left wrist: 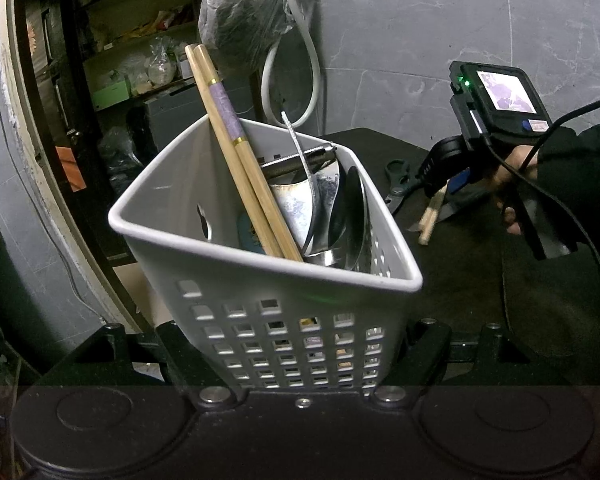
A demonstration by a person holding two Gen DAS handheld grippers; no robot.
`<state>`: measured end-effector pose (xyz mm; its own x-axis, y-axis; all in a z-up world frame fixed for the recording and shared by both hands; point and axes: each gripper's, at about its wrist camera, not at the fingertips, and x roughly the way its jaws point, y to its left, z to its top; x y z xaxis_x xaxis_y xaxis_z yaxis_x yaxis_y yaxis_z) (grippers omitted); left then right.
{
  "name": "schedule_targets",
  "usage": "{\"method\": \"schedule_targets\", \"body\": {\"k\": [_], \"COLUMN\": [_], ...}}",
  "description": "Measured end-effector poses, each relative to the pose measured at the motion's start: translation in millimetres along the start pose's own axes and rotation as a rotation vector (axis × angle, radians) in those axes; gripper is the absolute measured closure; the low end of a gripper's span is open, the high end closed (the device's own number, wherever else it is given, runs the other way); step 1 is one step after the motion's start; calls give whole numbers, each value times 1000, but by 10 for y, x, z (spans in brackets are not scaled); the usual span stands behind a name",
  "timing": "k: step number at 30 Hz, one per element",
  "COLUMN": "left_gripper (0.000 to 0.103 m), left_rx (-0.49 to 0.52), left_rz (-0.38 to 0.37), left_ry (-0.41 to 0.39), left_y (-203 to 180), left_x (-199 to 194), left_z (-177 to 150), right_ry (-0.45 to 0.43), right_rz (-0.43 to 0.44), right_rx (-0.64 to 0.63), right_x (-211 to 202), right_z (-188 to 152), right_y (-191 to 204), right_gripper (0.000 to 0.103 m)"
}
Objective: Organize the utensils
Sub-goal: 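Close the right gripper on the plain wooden chopsticks, then lift the chopsticks with the right gripper and adjust their grip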
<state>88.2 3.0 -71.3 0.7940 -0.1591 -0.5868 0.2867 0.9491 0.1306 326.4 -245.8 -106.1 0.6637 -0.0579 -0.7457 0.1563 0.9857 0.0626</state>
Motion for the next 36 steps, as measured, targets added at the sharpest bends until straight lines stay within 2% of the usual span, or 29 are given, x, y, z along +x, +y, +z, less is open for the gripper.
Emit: {"method": "schedule_targets", "body": {"k": [6, 9, 17, 29, 36], "left_gripper": [24, 24, 24, 24, 24], "left_rx": [2, 5, 9, 17, 21], "left_rz": [-2, -3, -6, -19, -25], "left_ry": [-1, -2, -8, -15, -16], "left_y": [-7, -6, -6, 16, 28], "left_x": [-5, -14, -23, -22, -23], "left_z": [-4, 2, 1, -27, -33], "right_ry": [28, 60, 137, 221, 210], "right_rz": [75, 123, 220, 292, 371], "right_rx": [19, 35, -27, -142, -292], "right_x": [-102, -173, -464, -1045, -1309], "right_z": [-56, -102, -293, -745, -877], "right_y": [-33, -93, -176, -257, -93], "right_gripper": [85, 88, 88, 88, 88]}}
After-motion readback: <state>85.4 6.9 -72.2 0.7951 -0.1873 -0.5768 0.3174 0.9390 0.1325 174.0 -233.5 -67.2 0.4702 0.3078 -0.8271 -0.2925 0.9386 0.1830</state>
